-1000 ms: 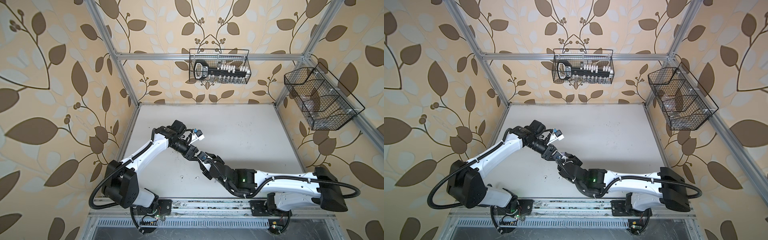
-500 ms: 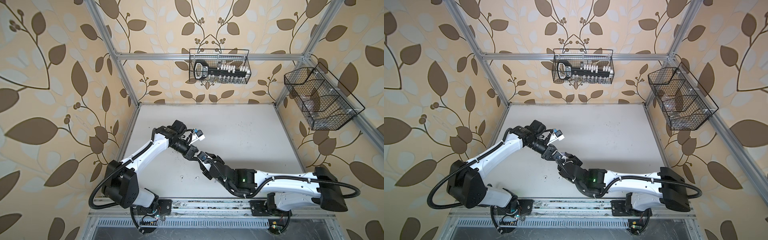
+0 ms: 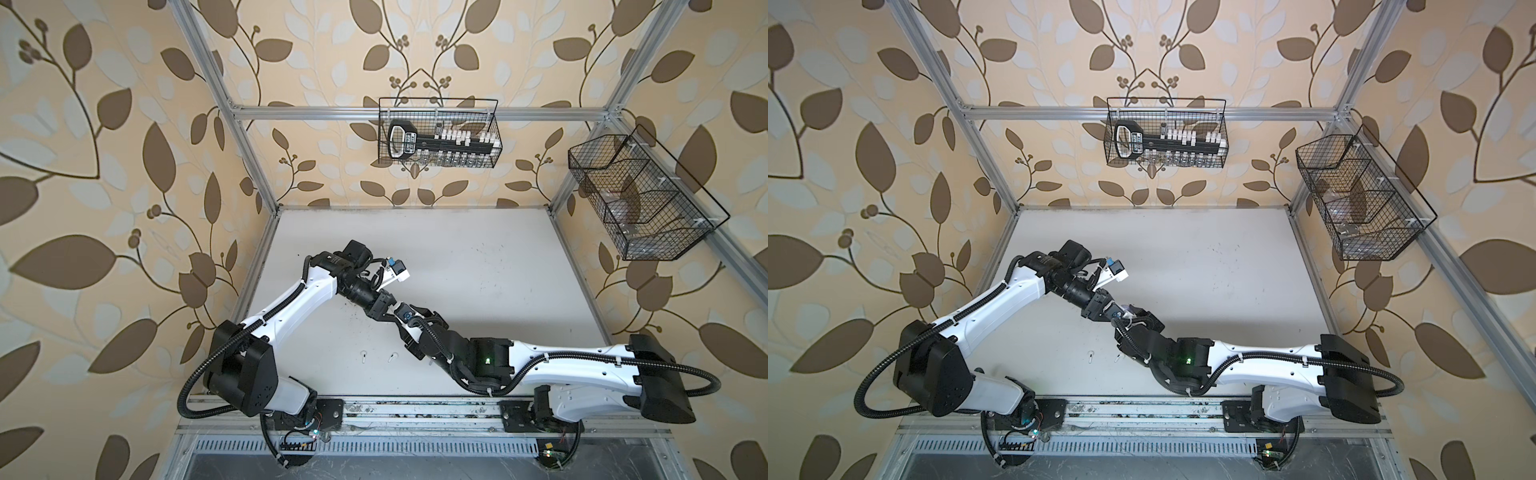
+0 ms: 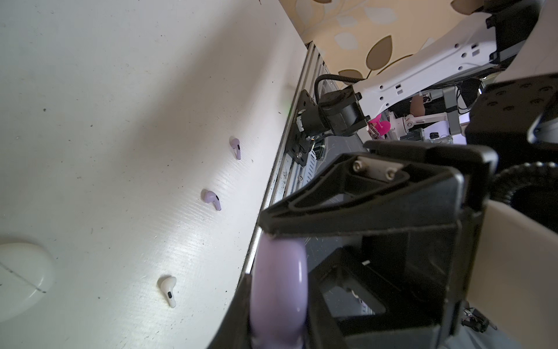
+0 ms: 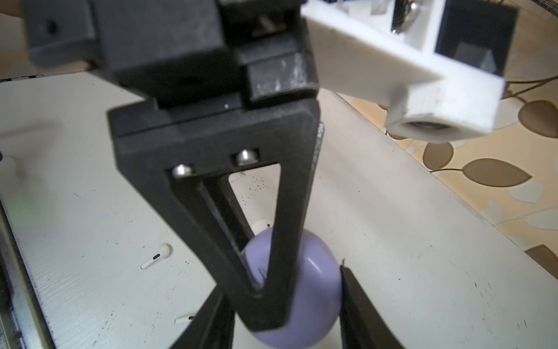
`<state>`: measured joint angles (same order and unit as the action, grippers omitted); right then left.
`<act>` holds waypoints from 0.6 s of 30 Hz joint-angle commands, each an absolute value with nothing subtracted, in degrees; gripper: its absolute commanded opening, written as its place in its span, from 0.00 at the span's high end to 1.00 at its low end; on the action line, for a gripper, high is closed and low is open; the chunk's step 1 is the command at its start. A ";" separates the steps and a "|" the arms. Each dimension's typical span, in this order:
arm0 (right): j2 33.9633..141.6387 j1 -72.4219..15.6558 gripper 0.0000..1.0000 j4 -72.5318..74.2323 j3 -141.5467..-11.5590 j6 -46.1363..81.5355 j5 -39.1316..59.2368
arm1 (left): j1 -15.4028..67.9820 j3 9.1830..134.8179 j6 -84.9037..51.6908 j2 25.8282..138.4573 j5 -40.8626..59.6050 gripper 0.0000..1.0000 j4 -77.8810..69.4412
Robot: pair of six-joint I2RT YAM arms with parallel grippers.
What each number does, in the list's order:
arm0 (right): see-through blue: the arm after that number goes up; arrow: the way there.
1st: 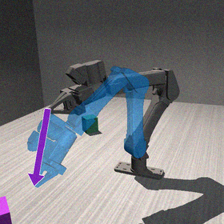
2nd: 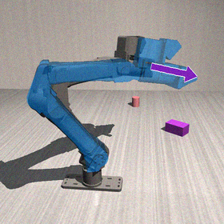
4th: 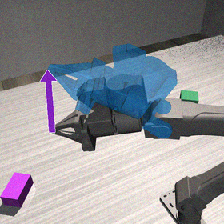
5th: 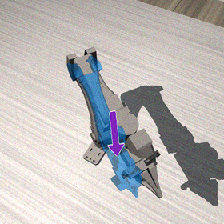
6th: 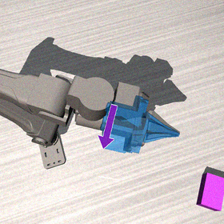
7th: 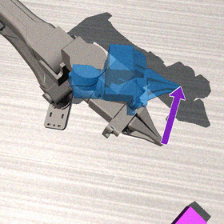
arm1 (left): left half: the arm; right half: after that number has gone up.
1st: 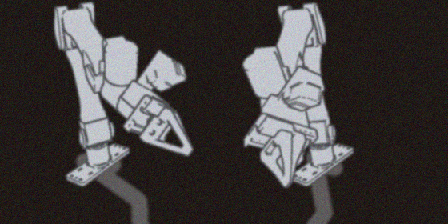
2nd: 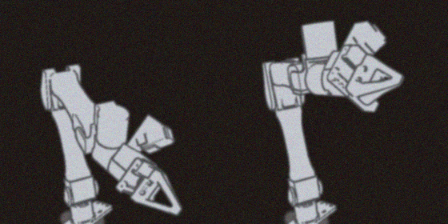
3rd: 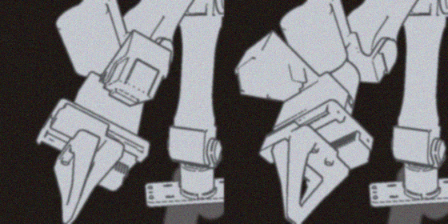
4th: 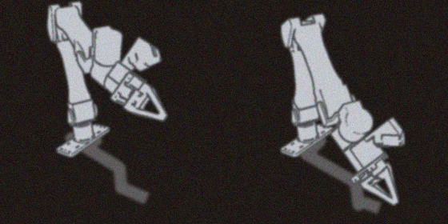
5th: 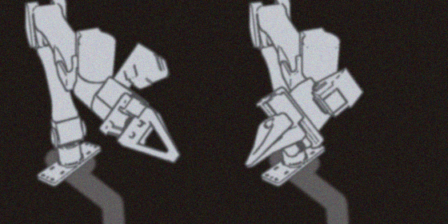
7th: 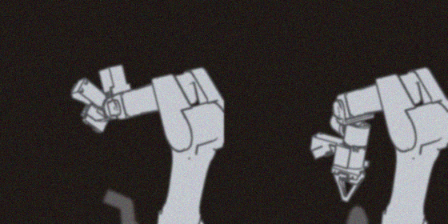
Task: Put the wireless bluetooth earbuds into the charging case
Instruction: 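Close the left gripper on the lavender case held by the right gripper, then open the right gripper and draw it back while the left gripper holds the case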
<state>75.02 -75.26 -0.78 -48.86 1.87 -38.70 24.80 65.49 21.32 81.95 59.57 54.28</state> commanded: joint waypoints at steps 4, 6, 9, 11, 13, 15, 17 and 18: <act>74.93 -74.90 0.28 -0.44 -49.66 1.41 -39.55 | 25.09 67.45 21.86 81.04 60.92 0.98 56.39; 74.63 -75.05 0.22 -0.95 -49.48 1.50 -40.20 | 25.14 67.32 21.31 81.04 60.14 0.98 55.56; 73.76 -75.06 0.20 -1.66 -49.14 1.88 -40.59 | 25.09 66.77 20.04 80.86 59.28 0.98 53.75; 73.11 -75.15 0.18 -1.95 -48.84 2.17 -40.90 | 25.13 66.53 19.42 80.93 58.90 0.98 52.84; 71.69 -75.51 0.16 -2.77 -48.03 2.86 -41.51 | 25.14 66.79 19.14 81.27 58.72 0.98 52.56; 68.29 -77.03 0.14 -6.16 -46.36 5.78 -43.16 | 25.14 67.50 18.55 82.00 57.22 0.98 51.06; 65.63 -77.60 0.14 -8.44 -45.17 8.42 -43.45 | 25.14 67.43 18.00 82.00 55.67 0.98 49.17; 63.96 -77.74 0.14 -9.67 -44.48 10.18 -43.03 | 25.14 67.22 17.22 82.00 54.70 0.99 47.55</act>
<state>67.75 -76.88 -4.99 -46.48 5.34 -41.10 24.82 65.49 18.72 82.04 56.71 51.27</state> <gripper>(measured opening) 0.859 0.233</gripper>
